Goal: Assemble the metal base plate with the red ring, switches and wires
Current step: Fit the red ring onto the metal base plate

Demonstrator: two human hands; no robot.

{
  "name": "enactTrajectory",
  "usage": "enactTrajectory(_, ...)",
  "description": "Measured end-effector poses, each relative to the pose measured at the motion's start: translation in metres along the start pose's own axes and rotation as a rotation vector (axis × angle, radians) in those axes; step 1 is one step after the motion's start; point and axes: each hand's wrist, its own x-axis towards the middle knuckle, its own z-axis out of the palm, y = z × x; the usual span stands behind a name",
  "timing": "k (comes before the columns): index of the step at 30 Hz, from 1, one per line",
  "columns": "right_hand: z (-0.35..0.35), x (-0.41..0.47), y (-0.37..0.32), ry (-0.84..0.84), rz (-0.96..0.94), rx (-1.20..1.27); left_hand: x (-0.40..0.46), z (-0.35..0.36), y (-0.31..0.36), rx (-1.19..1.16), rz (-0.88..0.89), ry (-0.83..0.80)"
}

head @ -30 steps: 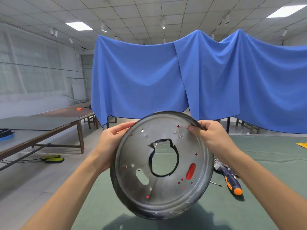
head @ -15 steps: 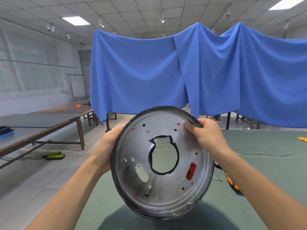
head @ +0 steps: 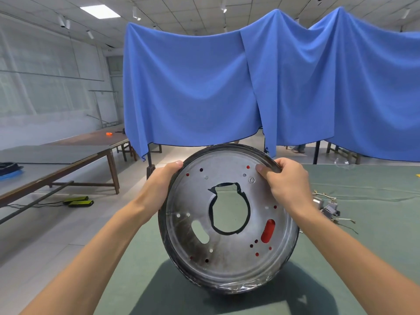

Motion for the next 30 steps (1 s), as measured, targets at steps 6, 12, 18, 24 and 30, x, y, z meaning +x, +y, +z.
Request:
enactTrajectory(6, 0.006, -0.008, -0.007, 0.051, -0.029, -0.051, -0.006, -0.007, 0.001, 0.000, -0.024, -0.065)
enactTrajectory(12, 0.008, -0.011, -0.011, 0.055, -0.043, -0.063, -0.007, -0.010, -0.006, 0.013, -0.046, 0.014)
enactTrajectory(18, 0.006, -0.010, -0.008, 0.081, -0.014, -0.051, -0.003, -0.006, -0.007, 0.047, -0.027, 0.023)
enactTrajectory(24, 0.006, -0.006, -0.004, 0.082, -0.018, -0.055, 0.003, -0.005, -0.011, 0.077, -0.043, 0.078)
enactTrajectory(30, 0.005, -0.003, 0.001, 0.069, -0.039, -0.020, 0.006, -0.004, -0.011, 0.102, -0.040, 0.075)
